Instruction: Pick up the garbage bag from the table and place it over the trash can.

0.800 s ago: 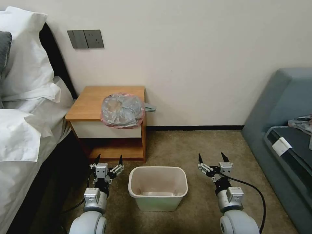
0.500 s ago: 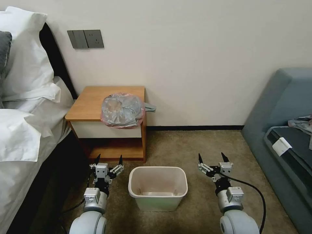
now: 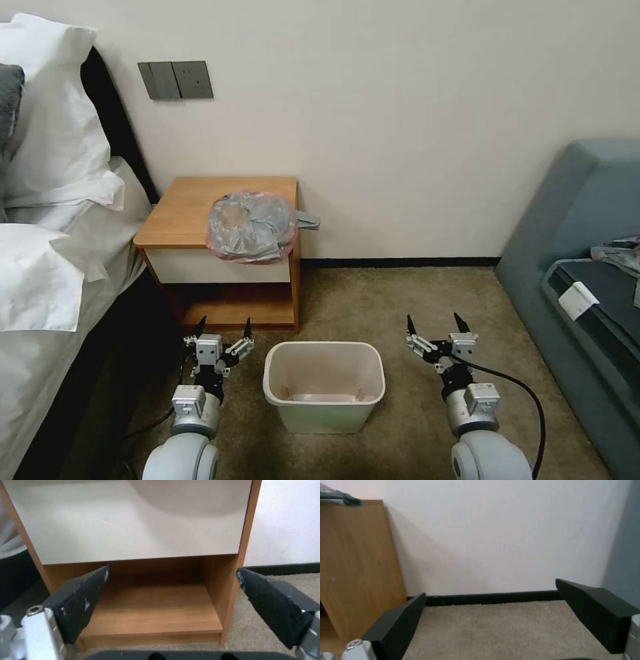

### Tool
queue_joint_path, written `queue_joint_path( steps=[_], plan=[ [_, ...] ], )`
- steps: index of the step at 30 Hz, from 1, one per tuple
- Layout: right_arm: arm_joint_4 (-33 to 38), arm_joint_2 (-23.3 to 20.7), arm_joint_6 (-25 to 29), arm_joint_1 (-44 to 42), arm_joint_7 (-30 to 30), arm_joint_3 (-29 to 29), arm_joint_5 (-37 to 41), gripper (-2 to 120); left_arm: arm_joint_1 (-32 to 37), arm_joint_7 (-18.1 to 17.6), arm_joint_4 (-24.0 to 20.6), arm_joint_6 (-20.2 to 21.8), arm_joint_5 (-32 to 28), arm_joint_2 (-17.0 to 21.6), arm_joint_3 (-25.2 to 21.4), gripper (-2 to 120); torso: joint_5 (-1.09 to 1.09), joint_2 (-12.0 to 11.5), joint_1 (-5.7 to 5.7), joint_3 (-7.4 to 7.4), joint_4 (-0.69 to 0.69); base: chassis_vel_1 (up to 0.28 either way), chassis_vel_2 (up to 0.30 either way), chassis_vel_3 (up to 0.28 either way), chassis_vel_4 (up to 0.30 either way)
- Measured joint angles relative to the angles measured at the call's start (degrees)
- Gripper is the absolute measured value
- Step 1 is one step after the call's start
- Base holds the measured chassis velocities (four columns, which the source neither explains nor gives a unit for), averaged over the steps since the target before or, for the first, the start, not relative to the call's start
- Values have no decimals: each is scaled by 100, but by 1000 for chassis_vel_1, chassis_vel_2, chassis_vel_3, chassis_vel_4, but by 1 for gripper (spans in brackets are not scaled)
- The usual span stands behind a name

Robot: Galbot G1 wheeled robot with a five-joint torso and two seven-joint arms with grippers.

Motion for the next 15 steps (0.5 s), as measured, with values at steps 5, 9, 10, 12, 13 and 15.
queue_joint_path(
  steps=[5,9,10,12,13,15],
  plan=[
    [0,0,0,0,0,0,0,100,0,0,0,0,0,0,0,100,0,0,0,0,0,0,0,0,0],
    [0,0,0,0,0,0,0,100,0,0,0,0,0,0,0,100,0,0,0,0,0,0,0,0,0],
    [0,0,0,0,0,0,0,100,0,0,0,0,0,0,0,100,0,0,0,0,0,0,0,0,0],
    [0,0,0,0,0,0,0,100,0,0,0,0,0,0,0,100,0,0,0,0,0,0,0,0,0],
    [0,0,0,0,0,0,0,100,0,0,0,0,0,0,0,100,0,0,0,0,0,0,0,0,0],
    [0,0,0,0,0,0,0,100,0,0,0,0,0,0,0,100,0,0,0,0,0,0,0,0,0]
  ],
)
